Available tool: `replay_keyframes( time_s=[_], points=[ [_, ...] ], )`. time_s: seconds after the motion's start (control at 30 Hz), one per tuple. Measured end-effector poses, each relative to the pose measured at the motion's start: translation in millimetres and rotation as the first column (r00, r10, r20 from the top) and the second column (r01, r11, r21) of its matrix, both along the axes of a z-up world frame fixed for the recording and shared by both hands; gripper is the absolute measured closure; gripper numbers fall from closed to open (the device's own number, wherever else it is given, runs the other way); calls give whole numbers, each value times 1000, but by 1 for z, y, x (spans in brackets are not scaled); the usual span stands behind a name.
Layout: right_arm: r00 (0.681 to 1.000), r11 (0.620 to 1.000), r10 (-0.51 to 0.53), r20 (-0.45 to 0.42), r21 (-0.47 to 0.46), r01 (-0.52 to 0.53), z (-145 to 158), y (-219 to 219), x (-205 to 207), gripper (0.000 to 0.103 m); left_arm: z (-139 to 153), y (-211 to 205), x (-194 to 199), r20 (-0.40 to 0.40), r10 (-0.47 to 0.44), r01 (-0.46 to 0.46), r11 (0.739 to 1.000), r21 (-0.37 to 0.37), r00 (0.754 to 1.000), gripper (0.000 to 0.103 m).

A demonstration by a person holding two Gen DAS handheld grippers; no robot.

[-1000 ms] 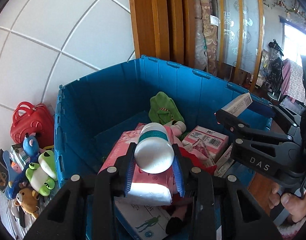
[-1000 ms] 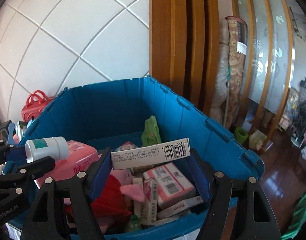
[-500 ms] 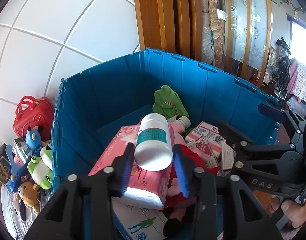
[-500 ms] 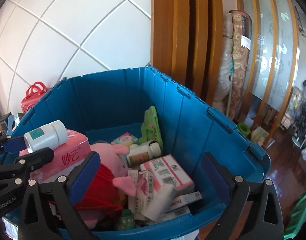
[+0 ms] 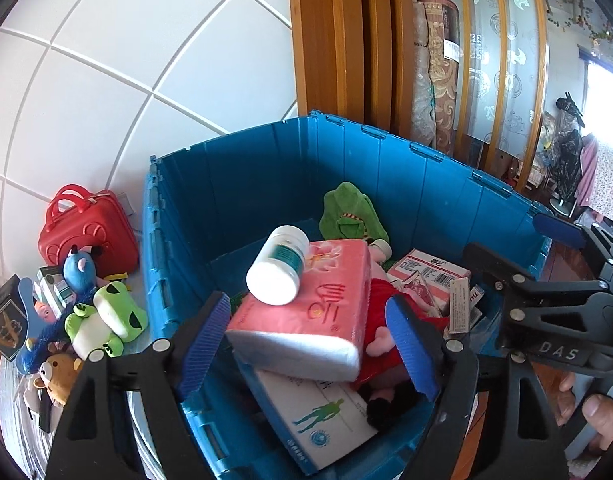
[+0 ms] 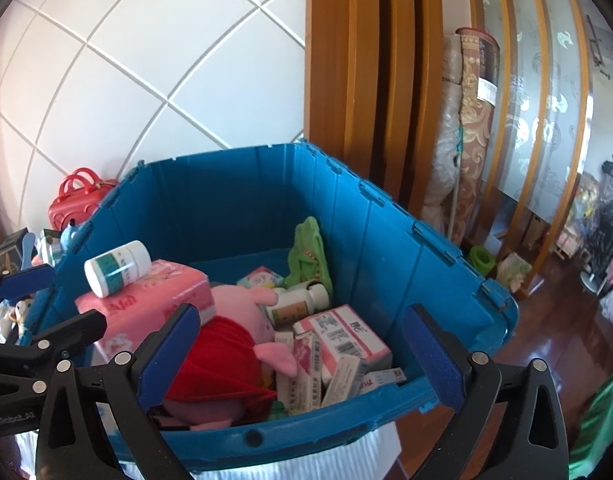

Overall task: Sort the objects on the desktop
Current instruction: 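Withdraw both open grippers from the bin back to the pile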

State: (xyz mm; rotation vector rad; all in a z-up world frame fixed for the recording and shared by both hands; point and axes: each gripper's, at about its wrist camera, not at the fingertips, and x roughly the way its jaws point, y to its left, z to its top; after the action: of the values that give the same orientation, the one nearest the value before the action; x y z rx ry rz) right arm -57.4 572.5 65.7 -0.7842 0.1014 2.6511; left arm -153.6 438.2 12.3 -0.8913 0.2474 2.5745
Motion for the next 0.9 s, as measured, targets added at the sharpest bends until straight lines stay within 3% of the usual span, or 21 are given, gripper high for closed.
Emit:
replay_keyframes(
  time_s=[0.5, 0.9],
  points=[
    [990, 989, 133, -40, 63, -130, 23, -104, -22, 0, 7, -113, 3, -26, 115, -113, 992, 62, 993, 23],
    [969, 970, 238, -73, 67, -233, 34, -211, -57, 0, -13, -244, -8, 39, 241, -243, 968, 63, 970, 23]
  ],
)
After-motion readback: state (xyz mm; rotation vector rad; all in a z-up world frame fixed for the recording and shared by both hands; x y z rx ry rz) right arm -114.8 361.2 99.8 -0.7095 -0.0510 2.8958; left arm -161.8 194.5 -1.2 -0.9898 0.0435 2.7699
